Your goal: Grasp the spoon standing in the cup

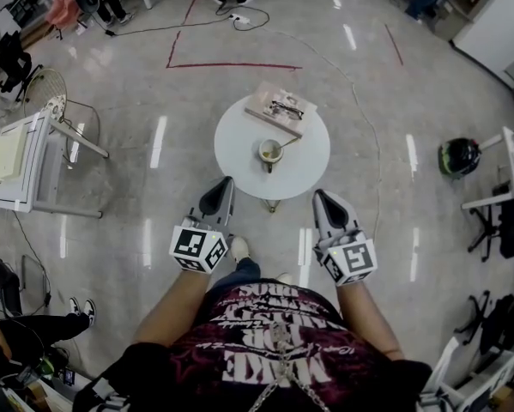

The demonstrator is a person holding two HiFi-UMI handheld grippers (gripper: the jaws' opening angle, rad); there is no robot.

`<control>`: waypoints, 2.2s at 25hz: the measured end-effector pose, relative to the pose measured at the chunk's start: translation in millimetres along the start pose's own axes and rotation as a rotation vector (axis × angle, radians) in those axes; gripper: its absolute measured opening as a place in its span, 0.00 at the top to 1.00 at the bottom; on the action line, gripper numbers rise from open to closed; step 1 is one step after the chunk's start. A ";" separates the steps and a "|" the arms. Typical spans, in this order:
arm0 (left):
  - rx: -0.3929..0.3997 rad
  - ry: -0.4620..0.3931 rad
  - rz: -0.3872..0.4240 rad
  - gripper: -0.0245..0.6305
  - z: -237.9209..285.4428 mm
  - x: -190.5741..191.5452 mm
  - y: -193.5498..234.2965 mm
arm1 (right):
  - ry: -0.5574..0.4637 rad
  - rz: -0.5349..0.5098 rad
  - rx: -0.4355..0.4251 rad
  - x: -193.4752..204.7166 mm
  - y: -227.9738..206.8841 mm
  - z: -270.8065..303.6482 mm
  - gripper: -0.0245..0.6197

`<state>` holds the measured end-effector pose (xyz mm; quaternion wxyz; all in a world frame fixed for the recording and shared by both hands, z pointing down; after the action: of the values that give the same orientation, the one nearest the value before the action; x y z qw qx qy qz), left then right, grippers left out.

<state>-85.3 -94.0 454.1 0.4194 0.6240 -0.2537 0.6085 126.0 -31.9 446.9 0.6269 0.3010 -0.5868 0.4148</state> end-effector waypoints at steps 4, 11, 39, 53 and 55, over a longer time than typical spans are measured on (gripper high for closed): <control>0.011 -0.002 -0.008 0.93 14.2 -5.7 20.5 | 0.002 -0.012 0.006 -6.3 0.6 23.9 0.91; 0.044 -0.002 -0.025 0.93 39.7 -14.3 55.7 | 0.017 -0.031 0.048 -15.3 -1.5 60.3 0.91; -0.012 0.142 -0.112 0.93 115.6 34.5 100.8 | 0.115 0.014 0.089 9.7 -84.8 119.8 0.91; -0.054 0.340 -0.186 0.93 175.3 131.4 105.1 | 0.303 0.113 0.023 81.2 -149.6 160.0 0.91; -0.065 0.380 -0.203 0.93 183.6 151.4 107.7 | 0.339 0.147 0.012 98.3 -159.0 167.6 0.91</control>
<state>-54.2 -273.4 641.4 0.5388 0.5064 -0.1254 0.6614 180.1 -235.9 582.9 0.6829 0.1868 -0.4907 0.5079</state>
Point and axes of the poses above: the fingertips, and each gripper's own axes: z forward along the fingers, y to its left, x out of its underside, the point moved 3 cm from there along -z, backward along the fingers, and after that the axes turned 6 degrees about -x, right-handed, at the moved point
